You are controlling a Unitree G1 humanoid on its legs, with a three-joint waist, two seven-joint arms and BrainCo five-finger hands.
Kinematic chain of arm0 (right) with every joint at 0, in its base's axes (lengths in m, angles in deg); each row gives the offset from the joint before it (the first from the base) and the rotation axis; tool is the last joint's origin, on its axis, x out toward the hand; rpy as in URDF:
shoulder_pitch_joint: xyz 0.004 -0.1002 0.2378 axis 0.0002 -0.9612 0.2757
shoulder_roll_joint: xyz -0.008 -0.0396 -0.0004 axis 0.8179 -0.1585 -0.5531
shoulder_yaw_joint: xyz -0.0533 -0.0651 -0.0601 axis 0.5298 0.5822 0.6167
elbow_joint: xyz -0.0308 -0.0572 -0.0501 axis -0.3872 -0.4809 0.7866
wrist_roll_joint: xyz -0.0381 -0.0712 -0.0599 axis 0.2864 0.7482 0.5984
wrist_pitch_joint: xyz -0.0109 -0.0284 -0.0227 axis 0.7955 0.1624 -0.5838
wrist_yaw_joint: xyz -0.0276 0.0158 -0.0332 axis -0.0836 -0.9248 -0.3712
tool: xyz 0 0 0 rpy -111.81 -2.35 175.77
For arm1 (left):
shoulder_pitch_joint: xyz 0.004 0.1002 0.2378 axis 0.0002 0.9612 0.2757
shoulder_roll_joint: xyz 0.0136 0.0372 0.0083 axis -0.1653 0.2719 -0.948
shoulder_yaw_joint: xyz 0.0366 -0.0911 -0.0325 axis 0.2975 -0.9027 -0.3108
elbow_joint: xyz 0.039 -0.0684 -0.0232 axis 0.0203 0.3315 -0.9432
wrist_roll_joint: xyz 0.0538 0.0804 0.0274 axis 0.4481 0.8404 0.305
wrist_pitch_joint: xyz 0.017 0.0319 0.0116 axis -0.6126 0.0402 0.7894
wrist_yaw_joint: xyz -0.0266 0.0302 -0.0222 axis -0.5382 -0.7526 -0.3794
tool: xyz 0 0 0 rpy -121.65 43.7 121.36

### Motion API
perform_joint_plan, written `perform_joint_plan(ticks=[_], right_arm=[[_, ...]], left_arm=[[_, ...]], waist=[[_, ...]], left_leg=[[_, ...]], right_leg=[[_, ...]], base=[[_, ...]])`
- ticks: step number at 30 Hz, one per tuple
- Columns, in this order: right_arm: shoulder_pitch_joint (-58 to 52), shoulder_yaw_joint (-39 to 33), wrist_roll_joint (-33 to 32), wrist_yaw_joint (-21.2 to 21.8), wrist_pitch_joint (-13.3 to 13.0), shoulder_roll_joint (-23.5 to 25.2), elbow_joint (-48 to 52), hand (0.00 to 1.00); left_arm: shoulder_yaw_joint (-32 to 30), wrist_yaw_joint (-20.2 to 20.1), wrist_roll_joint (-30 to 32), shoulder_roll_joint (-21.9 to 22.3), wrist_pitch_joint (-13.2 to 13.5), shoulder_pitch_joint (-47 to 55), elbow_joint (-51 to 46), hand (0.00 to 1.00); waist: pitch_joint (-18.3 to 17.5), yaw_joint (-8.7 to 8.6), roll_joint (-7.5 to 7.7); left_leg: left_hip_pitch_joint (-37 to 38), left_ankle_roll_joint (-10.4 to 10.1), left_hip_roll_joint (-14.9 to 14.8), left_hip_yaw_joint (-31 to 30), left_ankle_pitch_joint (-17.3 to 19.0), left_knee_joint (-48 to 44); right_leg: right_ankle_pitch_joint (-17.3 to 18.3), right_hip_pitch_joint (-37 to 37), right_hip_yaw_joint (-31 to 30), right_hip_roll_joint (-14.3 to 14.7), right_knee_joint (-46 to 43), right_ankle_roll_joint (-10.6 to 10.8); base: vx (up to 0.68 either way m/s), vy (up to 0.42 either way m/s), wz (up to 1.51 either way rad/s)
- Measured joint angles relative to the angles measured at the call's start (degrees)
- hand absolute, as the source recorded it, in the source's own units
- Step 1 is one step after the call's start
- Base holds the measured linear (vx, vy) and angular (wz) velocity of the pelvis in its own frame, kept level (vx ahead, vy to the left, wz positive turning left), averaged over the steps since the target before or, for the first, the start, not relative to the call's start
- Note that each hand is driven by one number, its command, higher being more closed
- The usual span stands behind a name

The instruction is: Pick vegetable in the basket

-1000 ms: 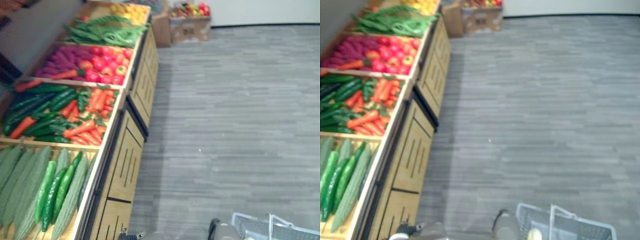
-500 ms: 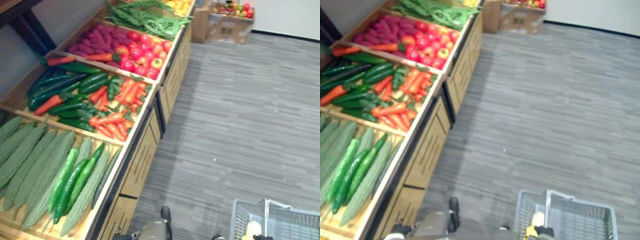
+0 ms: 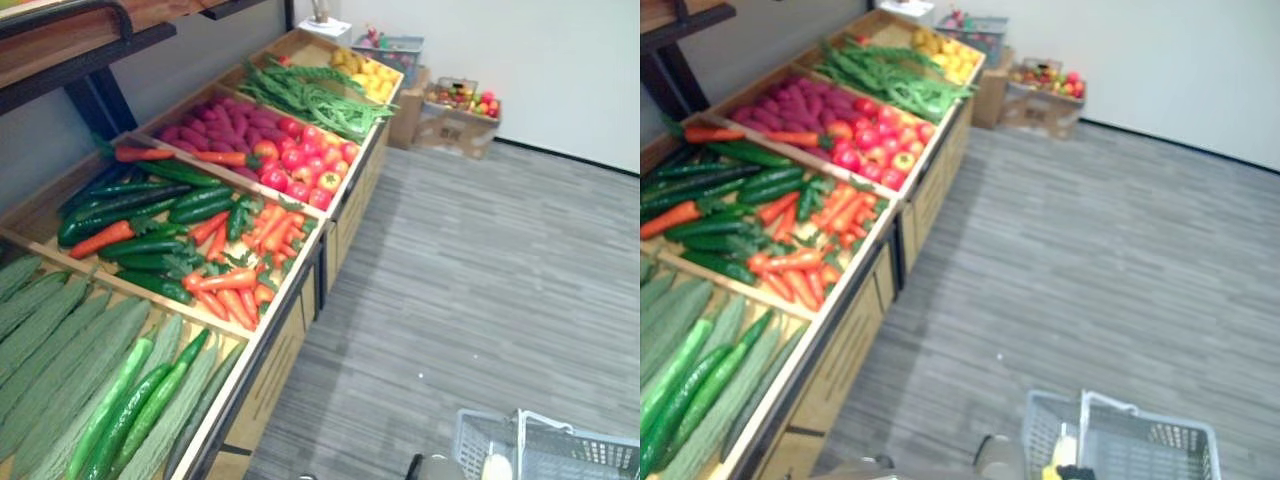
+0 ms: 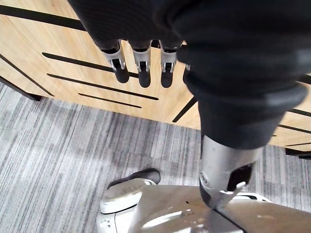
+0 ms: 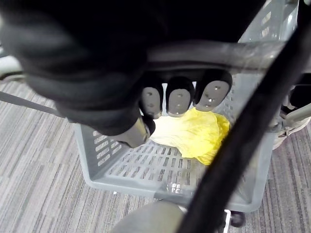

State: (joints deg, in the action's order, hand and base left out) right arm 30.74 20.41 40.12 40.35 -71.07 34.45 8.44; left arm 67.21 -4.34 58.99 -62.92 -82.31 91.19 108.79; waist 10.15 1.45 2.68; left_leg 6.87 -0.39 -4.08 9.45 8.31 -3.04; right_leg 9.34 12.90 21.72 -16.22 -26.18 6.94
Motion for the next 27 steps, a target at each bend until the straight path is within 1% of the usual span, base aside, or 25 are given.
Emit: perform_joint_plan(ticks=[1,2,3,4,5,6,7,8,9,11,13,14,15,16,17,18,19,20,21,22,23,24,25,26,27], right_arm=[[0.1,0.0,0.0,0.0,0.0,0.0,0.0,1.0],[0.3,-0.3,0.0,0.0,0.0,0.0,-0.3,1.0],[0.4,-1.3,0.0,0.0,0.1,0.1,-0.5,1.0],[0.4,-2.1,0.0,0.0,0.2,0.2,-0.6,1.0],[0.3,-3.1,0.0,0.0,0.5,0.5,-0.6,1.0],[0.2,-4.2,0.0,0.0,0.7,0.5,-1.0,1.0],[0.2,-4.6,0.0,0.0,0.7,0.3,-1.1,1.0],[0.3,-4.6,0.0,0.0,0.7,-0.3,-1.1,1.0],[0.9,-4.5,0.1,0.0,0.7,-1.0,-1.1,1.0],[0.7,-4.3,0.2,0.3,0.6,-2.0,-1.2,1.0],[0.4,-4.0,0.1,0.4,0.6,-2.6,-1.8,1.0],[0.2,-4.0,0.1,0.4,0.6,-2.7,-1.9,1.0],[-0.5,-4.2,0.1,0.3,0.6,-2.6,-2.4,1.0],[-1.1,-4.5,0.1,0.1,0.6,-2.6,-3.4,1.0],[-1.4,-4.6,-0.1,-0.1,0.8,-2.6,-3.5,1.0],[-1.5,-4.6,-0.6,-0.2,1.0,-2.9,-3.6,1.0],[-1.3,-4.6,-0.6,-0.3,1.1,-3.5,-3.6,1.0],[-0.9,-4.6,-1.0,-0.3,1.1,-4.0,-3.7,1.0],[0.0,-5.0,-1.0,-0.3,1.0,-5.0,-3.7,1.0],[0.5,-5.4,-1.0,-0.3,0.9,-5.4,-3.6,1.0],[1.1,-6.7,-1.0,-0.4,0.6,-6.0,-3.4,1.0],[1.1,-8.1,-1.0,-0.4,0.3,-6.3,-3.0,1.0],[1.1,-9.1,-1.0,-0.4,0.1,-6.3,-2.8,1.0],[1.1,-10.1,-1.1,-0.5,-0.1,-6.1,-2.5,1.0],[2.0,-10.5,-1.2,-0.5,-0.1,-5.7,-2.0,1.0]], left_arm=[[0.0,0.0,0.0,0.1,0.0,-0.2,0.0,0.0],[0.0,0.0,0.0,0.1,0.0,-0.7,0.0,0.0],[-0.2,0.1,0.0,0.0,0.0,-1.4,0.0,0.0],[-0.4,0.1,0.1,-0.1,0.0,-1.6,0.0,0.0],[-1.1,0.2,0.1,-0.3,0.1,-2.1,0.0,0.0],[-1.7,0.2,0.1,-0.3,0.1,-2.1,0.4,0.0],[-2.0,0.3,0.0,-0.2,0.1,-2.5,0.8,0.0],[-2.0,0.4,0.0,0.3,0.2,-3.2,1.0,0.0],[-2.1,0.2,0.1,0.9,0.5,-3.5,1.1,0.0],[-2.3,0.3,0.1,1.0,0.6,-3.5,1.0,0.0],[-2.4,0.6,0.0,1.4,0.7,-3.6,0.3,0.0],[-2.3,0.8,-0.1,1.4,0.8,-3.7,0.0,0.0],[-2.2,0.9,-0.4,1.4,0.8,-3.8,-0.3,0.0],[-2.1,1.2,-0.8,1.2,0.7,-3.8,-0.9,0.0],[-2.0,1.3,-1.0,1.0,0.7,-3.7,-1.2,0.0],[-1.5,1.4,-1.0,0.8,0.7,-3.7,-1.3,0.0],[-1.2,1.4,-1.0,0.8,0.7,-3.7,-1.4,0.0],[-0.5,1.4,-1.0,1.0,0.7,-3.7,-1.8,0.0],[0.0,1.7,-1.0,1.4,0.7,-3.7,-2.1,0.0],[0.2,1.8,-1.0,1.5,0.7,-3.7,-2.1,0.0],[0.8,1.9,-1.0,1.9,0.7,-4.0,-2.0,0.0],[1.6,1.9,-1.0,1.9,0.7,-4.0,-1.7,0.0],[1.9,1.8,-1.0,1.8,0.6,-4.1,-1.7,0.0],[2.5,1.7,-0.9,1.7,0.6,-4.0,-1.6,0.0],[2.3,1.5,-0.9,1.6,0.6,-4.0,-1.7,0.0]], waist=[[0.2,-0.09,-0.34],[0.4,-0.13,-0.62],[0.4,-0.1,-0.63],[0.4,0.06,-0.63],[0.6,0.18,-0.49],[0.6,0.31,-0.57],[1.1,0.07,-1.39],[0.9,0.18,-2.78],[0.9,0.22,-3.75],[0.5,0.18,-4.24],[0.0,-0.01,-5.07],[0.3,-0.09,-4.66],[0.3,-0.23,-4.66],[0.5,-0.55,-4.34],[0.5,-0.44,-4.28],[0.6,-0.17,-4.26],[0.6,-0.05,-4.23],[0.6,0.17,-4.23],[0.6,0.38,-4.23],[0.6,0.36,-4.22],[0.5,0.26,-4.3],[0.6,0.25,-4.59],[0.6,0.26,-4.34],[0.3,0.24,-3.82],[0.4,0.42,-3.49]], left_leg=[[0.1,-0.6,-0.5,-0.5,0.4,0.0],[0.4,-1.9,-1.4,-1.4,1.1,0.0],[0.6,-3.4,-2.5,-2.6,2.3,-0.1],[0.9,-4.3,-3.2,-3.1,3.0,-0.1],[1.7,-6.4,-4.8,-4.3,4.4,0.1],[3.0,-8.4,-7.3,-5.5,5.8,0.6],[3.4,-8.8,-8.9,-5.9,6.0,1.0],[3.3,-8.7,-10.4,-6.7,5.5,1.0],[3.1,-8.8,-10.6,-6.5,2.3,0.2],[1.8,-9.0,-11.8,-7.9,-1.2,-2.9],[-3.3,-8.3,-12.1,-10.9,-5.2,-10.8],[-4.7,-8.0,-12.1,-11.2,-6.9,-13.1],[-6.8,-8.4,-12.6,-10.4,-10.8,-16.5],[-8.8,-8.2,-13.8,-6.3,-14.3,-19.9],[-9.8,-8.1,-14.6,-3.2,-14.3,-22.1],[-12.0,-8.4,-14.9,1.7,-12.2,-26.0],[-13.1,-8.5,-14.5,3.8,-10.6,-27.1],[-15.2,-8.4,-12.9,7.5,-8.0,-27.3],[-16.8,-7.9,-10.9,10.7,-6.3,-25.7],[-17.2,-8.0,-9.8,12.4,-6.2,-23.9],[-17.3,-7.1,-7.4,15.7,-7.0,-18.7],[-16.9,-3.6,-5.6,20.5,-9.6,-13.7],[-16.1,-2.8,-5.1,22.0,-9.6,-11.6],[-14.6,-1.9,-3.0,22.9,-10.2,-6.6],[-14.2,0.3,-1.1,23.0,-11.0,-2.9]], right_leg=[[-1.4,0.0,-0.3,0.8,5.3,0.0],[-5.8,0.1,-1.5,1.6,13.9,0.1],[-9.5,0.5,-3.7,1.6,20.3,0.2],[-10.8,0.9,-4.7,1.4,22.1,0.4],[-11.6,1.2,-6.8,0.9,23.7,1.1],[-16.0,1.8,-6.3,2.0,19.9,1.8],[-16.0,2.6,-5.9,3.2,16.6,1.2],[-12.4,4.3,-5.1,4.3,12.4,-0.8],[-8.3,5.3,-4.5,5.1,8.2,-2.2],[-5.2,3.7,-2.4,5.5,6.8,-3.2],[-3.4,-0.1,1.4,5.4,8.3,-3.5],[-3.0,-1.7,2.9,5.1,9.0,-3.5],[-2.5,-5.3,6.3,4.3,10.7,-3.8],[-2.5,-9.4,9.9,3.8,12.7,-4.3],[-2.4,-11.4,11.8,3.7,13.8,-4.5],[-2.4,-14.3,14.6,3.5,15.9,-4.4],[-2.6,-15.4,16.0,3.3,16.8,-4.2],[-2.8,-16.9,18.5,3.1,18.0,-3.9],[-2.8,-17.9,20.6,2.9,18.3,-3.8],[-2.9,-18.5,21.9,2.9,18.4,-3.7],[-3.0,-19.8,24.5,2.8,18.5,-3.5],[-3.2,-21.4,26.7,3.4,18.6,-3.0],[-3.3,-22.1,27.4,3.4,18.8,-2.8],[-3.9,-22.8,28.2,3.5,19.8,-1.8],[-3.9,-23.2,29.0,3.7,21.0,-1.7]], base=[[0.35,-0.288,0.33],[0.3,-0.289,0.42],[0.31,-0.322,0.41],[0.24,-0.318,0.43],[0.39,-0.542,0.35],[0.4,-0.556,0.45],[0.39,-0.535,0.38],[0.33,-0.371,0.33],[0.33,-0.348,0.24],[0.34,-0.331,0.4],[0.31,-0.306,0.79],[0.29,-0.241,1.14],[0.35,-0.259,1.42],[0.29,-0.173,1.45],[0.25,-0.156,1.37],[0.17,-0.102,0.97],[0.17,-0.08,1.06],[0.13,-0.021,0.91],[0.12,0.009,0.88],[0.12,0.048,0.89],[0.14,0.121,1.01],[0.15,0.138,1.15],[0.13,0.134,1.32],[0.12,0.106,1.28],[0.1,0.109,1.17]])
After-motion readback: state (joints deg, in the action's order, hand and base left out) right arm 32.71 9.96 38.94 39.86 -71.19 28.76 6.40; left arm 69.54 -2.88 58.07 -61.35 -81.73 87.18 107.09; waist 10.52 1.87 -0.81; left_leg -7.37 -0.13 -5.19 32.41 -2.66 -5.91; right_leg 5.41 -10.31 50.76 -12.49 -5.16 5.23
